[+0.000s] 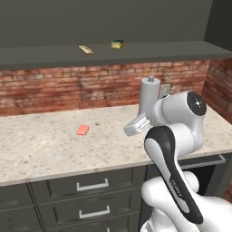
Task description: Pick the bar and cereal from the counter and place them in the cabinets closest to them.
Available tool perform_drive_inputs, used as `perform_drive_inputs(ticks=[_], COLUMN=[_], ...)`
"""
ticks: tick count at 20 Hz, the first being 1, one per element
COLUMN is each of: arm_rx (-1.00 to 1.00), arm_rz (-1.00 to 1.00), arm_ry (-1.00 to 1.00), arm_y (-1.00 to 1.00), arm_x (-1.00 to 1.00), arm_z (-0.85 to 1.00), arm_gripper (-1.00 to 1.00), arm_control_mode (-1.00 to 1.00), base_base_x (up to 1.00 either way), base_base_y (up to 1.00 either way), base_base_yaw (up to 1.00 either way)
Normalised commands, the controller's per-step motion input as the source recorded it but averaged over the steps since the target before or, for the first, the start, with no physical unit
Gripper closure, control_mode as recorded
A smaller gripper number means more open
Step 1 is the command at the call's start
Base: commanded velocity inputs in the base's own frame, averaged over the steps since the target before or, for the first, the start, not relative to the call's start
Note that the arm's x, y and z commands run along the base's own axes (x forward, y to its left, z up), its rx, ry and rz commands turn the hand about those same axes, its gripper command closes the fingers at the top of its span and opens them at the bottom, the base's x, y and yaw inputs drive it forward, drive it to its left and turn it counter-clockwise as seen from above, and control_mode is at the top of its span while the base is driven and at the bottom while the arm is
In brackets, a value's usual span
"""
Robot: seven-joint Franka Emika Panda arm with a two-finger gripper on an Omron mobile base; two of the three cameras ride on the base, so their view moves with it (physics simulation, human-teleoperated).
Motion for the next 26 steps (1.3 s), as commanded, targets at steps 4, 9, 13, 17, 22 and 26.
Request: perform_drive_inputs(ticks=[4,9,13,17,22,26], arm_rx=[0.00,0.00,0.00,0.00,0.00,0.00], arm_rz=[0.00,0.00,0.00,0.00,0.00,0.00], arm_ry=[0.00,0.00,0.00,0.00,0.00,0.00], arm_y=[0.00,0.00,0.00,0.00,0.00,0.00], arm_x=[0.00,0.00,0.00,0.00,0.00,0.00], arm_z=[0.00,0.00,0.00,0.00,0.00,0.00], arm_gripper=[-1.00,-1.00,-1.00,-1.00,-1.00,-1.00], arm_control_mode=[1.00,1.00,1.00,1.00,1.00,1.00], base_base_x=[-0.55,-0.49,-0.48,-0.44,-0.34,-0.35], base_base_y=[0.00,0.07,0.29,0.44,0.61,0.61], base_base_yaw=[0.00,0.00,0.00,0.00,0.00,0.00])
